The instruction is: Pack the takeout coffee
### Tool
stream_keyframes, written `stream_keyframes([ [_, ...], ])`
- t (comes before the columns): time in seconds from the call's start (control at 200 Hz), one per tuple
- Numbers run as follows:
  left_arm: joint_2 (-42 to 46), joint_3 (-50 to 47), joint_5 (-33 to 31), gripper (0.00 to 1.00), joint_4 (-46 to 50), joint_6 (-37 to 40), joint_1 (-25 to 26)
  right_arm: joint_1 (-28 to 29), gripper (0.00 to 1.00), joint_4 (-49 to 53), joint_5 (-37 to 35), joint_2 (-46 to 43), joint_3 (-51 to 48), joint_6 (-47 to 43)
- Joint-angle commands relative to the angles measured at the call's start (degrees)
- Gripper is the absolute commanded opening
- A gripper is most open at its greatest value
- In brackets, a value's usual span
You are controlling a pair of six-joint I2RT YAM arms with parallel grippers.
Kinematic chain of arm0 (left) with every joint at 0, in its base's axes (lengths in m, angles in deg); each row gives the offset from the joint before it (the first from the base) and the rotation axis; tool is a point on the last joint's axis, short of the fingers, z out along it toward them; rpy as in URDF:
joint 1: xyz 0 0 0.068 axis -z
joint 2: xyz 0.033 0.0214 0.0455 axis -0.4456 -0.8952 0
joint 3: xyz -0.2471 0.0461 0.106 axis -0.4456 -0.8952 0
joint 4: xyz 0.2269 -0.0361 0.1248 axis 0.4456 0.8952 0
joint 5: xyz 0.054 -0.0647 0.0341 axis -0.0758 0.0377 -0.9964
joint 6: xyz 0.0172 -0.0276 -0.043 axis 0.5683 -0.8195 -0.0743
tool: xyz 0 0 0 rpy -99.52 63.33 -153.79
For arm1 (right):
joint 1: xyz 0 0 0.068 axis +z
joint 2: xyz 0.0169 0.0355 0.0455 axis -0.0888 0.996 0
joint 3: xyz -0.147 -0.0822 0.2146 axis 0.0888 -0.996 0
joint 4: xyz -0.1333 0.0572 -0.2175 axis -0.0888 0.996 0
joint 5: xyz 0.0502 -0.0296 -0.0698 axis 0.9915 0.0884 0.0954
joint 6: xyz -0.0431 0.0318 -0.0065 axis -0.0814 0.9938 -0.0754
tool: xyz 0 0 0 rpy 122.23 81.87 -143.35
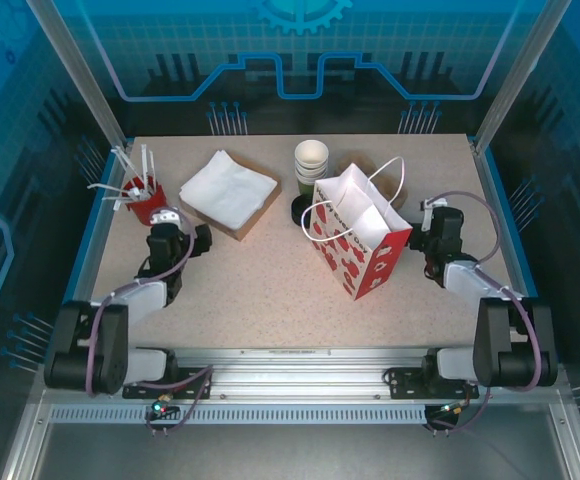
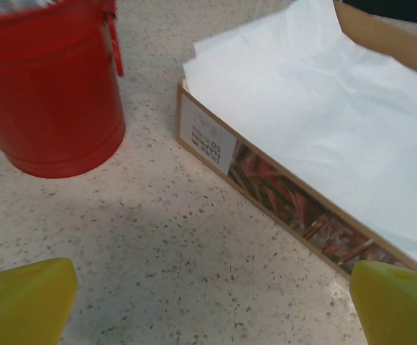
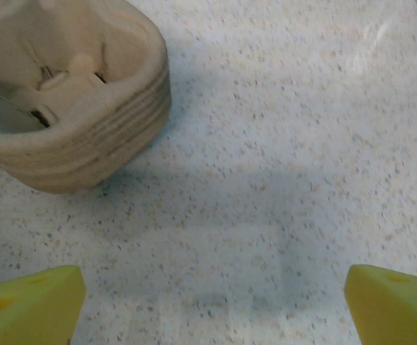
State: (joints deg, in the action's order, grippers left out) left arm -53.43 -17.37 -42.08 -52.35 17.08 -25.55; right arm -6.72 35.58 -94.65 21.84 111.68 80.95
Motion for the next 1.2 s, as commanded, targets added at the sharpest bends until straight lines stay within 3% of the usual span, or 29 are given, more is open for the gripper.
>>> stream_keyframes([
  [0.0,-3.81,-1.51,3.03,0.99,-15.61,4.36,-0.56,1.25,0.94,-11.99,2.13,-0.11,-3.68,-3.69],
  [0.155,-11.96,-1.81,7.85,0.99,-24.38,6.73,-0.56,1.64,0.95,-15.35,3.67,-0.23,-5.94,-4.87],
  [0.215,-11.05,-0.34,7.99,0.99,-19.88,6.46,-0.59,1.82,0.95,-17.16,4.69,-0.97,-7.05,-4.24],
  [0.305,-11.45,-0.07,7.9,0.99,-19.96,6.52,-0.64,1.93,0.96,-26.68,7.5,-1.48,-11.18,-1.53],
  [0.35,-11.55,-0.17,7.9,0.99,-20.36,6.5,-0.64,2.61,1.0,-26.85,6.8,-0.98,-11.12,-1.67],
  [0.455,-11.51,-0.09,7.92,0.99,-20.06,6.5,-0.64,3.42,1.0,-27.11,6.08,3.34,-8.99,-2.1],
  [0.575,-11.57,-0.05,7.82,0.99,-20.23,6.5,-0.64,3.78,1.0,-34.33,4.59,10.18,-9.56,-1.8],
  [0.625,-11.53,-0.11,7.75,0.99,-20.18,6.54,-0.63,4.14,1.0,-29.87,3.68,9.43,-8.06,-1.56],
  [0.75,-11.52,-0.14,7.65,0.99,-20.18,6.57,-0.58,5.97,1.0,-30.47,0.19,9.84,-8.0,-2.58],
  [1.196,-11.57,-0.09,7.74,0.99,-20.22,6.71,-0.56,6.03,1.0,-30.17,0.39,9.99,-7.7,-2.81],
])
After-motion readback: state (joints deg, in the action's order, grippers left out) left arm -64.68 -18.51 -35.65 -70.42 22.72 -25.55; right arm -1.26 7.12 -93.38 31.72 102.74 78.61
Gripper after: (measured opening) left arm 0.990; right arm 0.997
